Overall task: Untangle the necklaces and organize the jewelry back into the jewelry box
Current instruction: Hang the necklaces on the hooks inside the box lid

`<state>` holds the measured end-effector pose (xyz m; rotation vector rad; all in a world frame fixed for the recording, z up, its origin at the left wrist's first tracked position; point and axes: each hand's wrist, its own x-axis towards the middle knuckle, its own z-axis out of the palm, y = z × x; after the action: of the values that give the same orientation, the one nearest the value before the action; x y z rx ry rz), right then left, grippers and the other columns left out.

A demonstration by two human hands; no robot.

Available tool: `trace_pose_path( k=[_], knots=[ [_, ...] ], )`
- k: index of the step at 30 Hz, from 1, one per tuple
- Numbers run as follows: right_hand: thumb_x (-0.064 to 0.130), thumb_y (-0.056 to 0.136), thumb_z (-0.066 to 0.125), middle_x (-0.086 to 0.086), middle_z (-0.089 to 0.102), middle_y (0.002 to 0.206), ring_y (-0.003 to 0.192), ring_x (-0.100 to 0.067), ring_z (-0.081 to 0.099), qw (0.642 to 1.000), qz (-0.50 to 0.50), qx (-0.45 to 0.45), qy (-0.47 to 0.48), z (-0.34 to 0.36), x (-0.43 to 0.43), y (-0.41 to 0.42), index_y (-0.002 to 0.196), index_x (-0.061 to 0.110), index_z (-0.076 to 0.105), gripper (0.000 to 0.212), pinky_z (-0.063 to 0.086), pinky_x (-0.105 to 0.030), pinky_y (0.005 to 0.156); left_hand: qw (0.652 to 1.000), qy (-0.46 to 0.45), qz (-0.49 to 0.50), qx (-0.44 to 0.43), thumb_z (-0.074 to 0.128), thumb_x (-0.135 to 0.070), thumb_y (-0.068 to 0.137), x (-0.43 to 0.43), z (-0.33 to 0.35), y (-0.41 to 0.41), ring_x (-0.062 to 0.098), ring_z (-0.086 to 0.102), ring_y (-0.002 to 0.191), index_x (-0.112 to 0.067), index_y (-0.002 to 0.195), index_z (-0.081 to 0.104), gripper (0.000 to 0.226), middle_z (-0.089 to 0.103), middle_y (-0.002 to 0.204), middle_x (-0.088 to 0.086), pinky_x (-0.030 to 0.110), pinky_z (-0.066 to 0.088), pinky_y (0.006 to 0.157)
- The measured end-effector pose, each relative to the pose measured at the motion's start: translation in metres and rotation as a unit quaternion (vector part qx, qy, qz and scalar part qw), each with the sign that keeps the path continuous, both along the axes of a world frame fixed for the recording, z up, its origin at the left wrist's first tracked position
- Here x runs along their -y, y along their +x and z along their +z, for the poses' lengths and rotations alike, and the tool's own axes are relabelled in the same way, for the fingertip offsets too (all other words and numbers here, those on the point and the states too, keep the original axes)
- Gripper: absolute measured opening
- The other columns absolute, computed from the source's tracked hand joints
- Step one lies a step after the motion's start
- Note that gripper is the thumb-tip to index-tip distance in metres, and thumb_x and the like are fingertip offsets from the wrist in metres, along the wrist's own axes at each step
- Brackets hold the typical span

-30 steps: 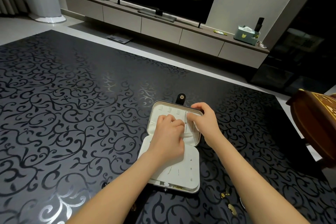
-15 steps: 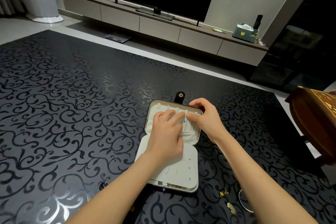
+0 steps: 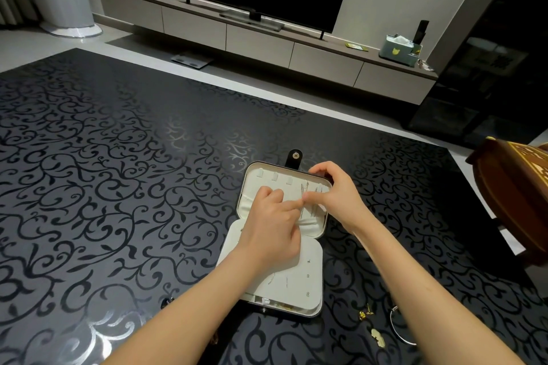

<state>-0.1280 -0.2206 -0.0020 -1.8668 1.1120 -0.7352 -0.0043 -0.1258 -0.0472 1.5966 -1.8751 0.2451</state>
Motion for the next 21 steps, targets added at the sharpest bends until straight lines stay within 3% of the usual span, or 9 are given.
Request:
trace_pose_path(
  k=[5,11,16,21],
  knots=[
    [0.003,0.081,0.064,-0.002,0.059,0.104,0.097,-0.016,0.057,0.999,-0.038,0.027,-0.012,-0.0044,0.0026,0.0024,0.095,0.021,0.061,0.023,0.049,-0.030,0.083,1.000,0.025,-0.004,0.003,0.042,-0.014,0.060,0.0019,0.0008,0.0000,0.019,0.027,0.057,-0.013,0.050,0.047,0.012,0.060,0.064,-0.007,0.030,0.023,0.064],
    [0.001,0.080,0.064,-0.005,0.059,0.101,0.091,-0.017,0.057,1.000,-0.012,0.011,-0.024,-0.0007,0.0035,0.0025,0.093,0.019,0.058,0.023,0.048,-0.026,0.075,1.000,0.027,-0.013,-0.005,0.041,-0.014,0.061,0.0019,0.0006,0.0017,0.019,0.028,0.058,-0.012,0.052,0.052,0.015,0.059,0.061,-0.007,0.031,0.025,0.065],
    [-0.002,0.075,0.066,-0.007,0.059,0.097,0.085,-0.017,0.055,1.000,-0.004,0.002,-0.016,0.0028,0.0045,0.0024,0.089,0.020,0.055,0.029,0.047,-0.025,0.071,0.999,0.034,-0.031,-0.013,0.044,-0.014,0.060,0.0024,0.0017,0.0023,0.019,0.041,0.067,-0.011,0.056,0.054,0.011,0.063,0.072,-0.010,0.026,0.022,0.072],
    [-0.003,0.067,0.072,-0.005,0.056,0.104,0.093,-0.018,0.057,1.000,0.003,-0.022,-0.006,0.0003,0.0014,0.0034,0.095,0.022,0.054,0.042,0.050,-0.028,0.073,0.999,0.032,-0.037,-0.020,0.043,-0.015,0.061,0.0021,0.0004,0.0047,0.019,0.043,0.072,-0.012,0.060,0.056,0.014,0.063,0.075,-0.012,0.027,0.023,0.073]
  ],
)
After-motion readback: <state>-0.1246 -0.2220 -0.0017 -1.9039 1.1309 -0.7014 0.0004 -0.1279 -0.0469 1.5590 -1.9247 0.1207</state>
